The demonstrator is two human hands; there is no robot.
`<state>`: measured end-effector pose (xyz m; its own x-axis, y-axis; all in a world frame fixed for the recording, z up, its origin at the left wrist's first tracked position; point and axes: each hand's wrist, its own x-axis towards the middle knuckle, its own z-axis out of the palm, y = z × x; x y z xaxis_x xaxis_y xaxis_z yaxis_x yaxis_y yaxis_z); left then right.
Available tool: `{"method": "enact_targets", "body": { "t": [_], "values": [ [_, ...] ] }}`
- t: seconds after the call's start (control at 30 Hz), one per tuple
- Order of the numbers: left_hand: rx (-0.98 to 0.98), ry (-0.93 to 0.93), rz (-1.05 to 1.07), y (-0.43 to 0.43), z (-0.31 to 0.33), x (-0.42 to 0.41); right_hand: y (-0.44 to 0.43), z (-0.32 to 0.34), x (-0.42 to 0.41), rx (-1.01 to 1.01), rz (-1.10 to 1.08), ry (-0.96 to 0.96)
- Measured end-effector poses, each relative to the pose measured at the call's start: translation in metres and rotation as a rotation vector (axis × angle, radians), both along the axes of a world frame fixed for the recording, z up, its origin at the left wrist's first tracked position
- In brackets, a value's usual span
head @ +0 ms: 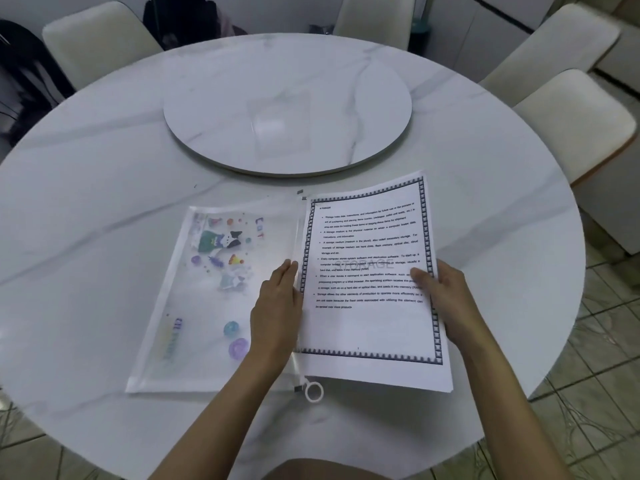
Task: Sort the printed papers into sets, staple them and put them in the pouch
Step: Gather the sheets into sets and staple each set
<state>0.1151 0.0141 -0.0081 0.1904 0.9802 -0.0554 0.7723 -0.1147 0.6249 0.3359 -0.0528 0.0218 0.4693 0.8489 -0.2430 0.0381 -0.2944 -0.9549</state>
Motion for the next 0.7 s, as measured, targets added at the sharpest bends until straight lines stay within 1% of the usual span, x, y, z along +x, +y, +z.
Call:
{"method": "enact_targets", "body": {
  "t": [0.23,0.47,0.57,0.7],
  "values": [
    [0.034,-0.001,-0.011,-0.005,-0.001,0.0,0.009,0.001,0.008,-0.028,0.102,0.003],
    [0.107,-0.036,-0.019,-0.008,-0.001,0.003,0.011,0.004,0.017,-0.038,0.207,0.071],
    [0.185,-0.027,-0.076,-0.01,-0.006,0.004,0.015,0.006,0.017,-0.057,0.225,0.06],
    [0.147,-0.039,-0.152,-0.015,-0.007,0.007,0.021,-0.001,0.006,-0.091,0.237,0.025]
  ]
}}
